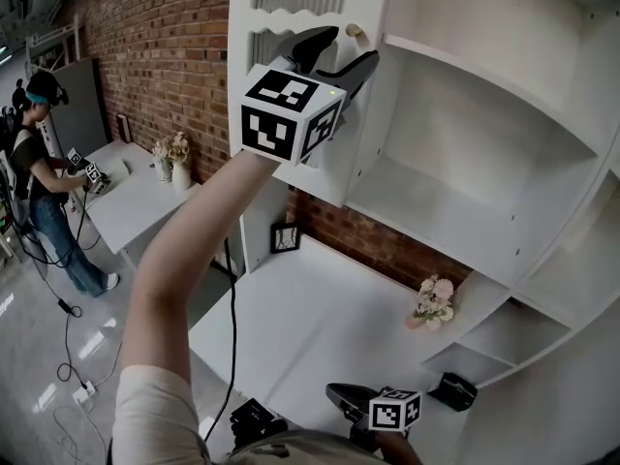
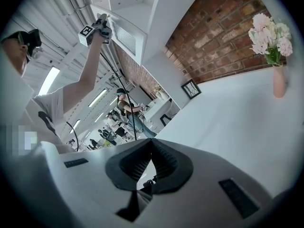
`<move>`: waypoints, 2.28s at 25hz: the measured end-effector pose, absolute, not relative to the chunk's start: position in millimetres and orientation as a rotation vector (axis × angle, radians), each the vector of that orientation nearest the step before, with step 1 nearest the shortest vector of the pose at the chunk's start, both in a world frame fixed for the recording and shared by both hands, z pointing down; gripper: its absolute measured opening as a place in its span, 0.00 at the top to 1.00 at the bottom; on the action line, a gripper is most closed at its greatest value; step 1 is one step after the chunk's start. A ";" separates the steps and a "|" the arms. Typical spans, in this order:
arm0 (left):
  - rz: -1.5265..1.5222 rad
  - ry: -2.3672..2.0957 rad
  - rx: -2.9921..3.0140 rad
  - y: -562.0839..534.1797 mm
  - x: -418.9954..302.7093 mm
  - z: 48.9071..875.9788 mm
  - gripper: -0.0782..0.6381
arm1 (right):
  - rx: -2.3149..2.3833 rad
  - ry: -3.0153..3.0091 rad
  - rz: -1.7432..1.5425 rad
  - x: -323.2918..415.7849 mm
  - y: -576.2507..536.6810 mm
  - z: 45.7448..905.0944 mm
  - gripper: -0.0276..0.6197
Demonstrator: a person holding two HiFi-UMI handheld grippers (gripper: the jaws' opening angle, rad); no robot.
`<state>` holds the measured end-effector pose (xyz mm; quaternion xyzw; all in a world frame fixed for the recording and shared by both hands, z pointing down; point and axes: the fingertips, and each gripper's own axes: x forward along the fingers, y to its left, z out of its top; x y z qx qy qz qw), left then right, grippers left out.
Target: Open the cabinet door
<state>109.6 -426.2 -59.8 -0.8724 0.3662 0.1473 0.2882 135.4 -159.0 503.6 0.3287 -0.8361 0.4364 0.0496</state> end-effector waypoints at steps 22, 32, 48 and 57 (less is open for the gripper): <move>0.467 0.970 -2.284 -448.3 114.0 -78.7 0.76 | 1.030 -2.565 1.372 141.8 -167.4 506.0 0.92; 0.386 0.963 -2.296 -447.5 112.6 -76.1 0.77 | 1.015 -2.594 1.356 142.3 -167.3 501.2 0.92; 0.287 1.042 -2.274 -440.1 103.6 -77.1 0.77 | 1.035 -2.615 1.368 154.4 -155.5 495.4 0.92; 0.248 1.064 -2.291 -424.2 83.5 -75.1 0.77 | 1.027 -2.629 1.368 158.5 -138.2 491.1 0.92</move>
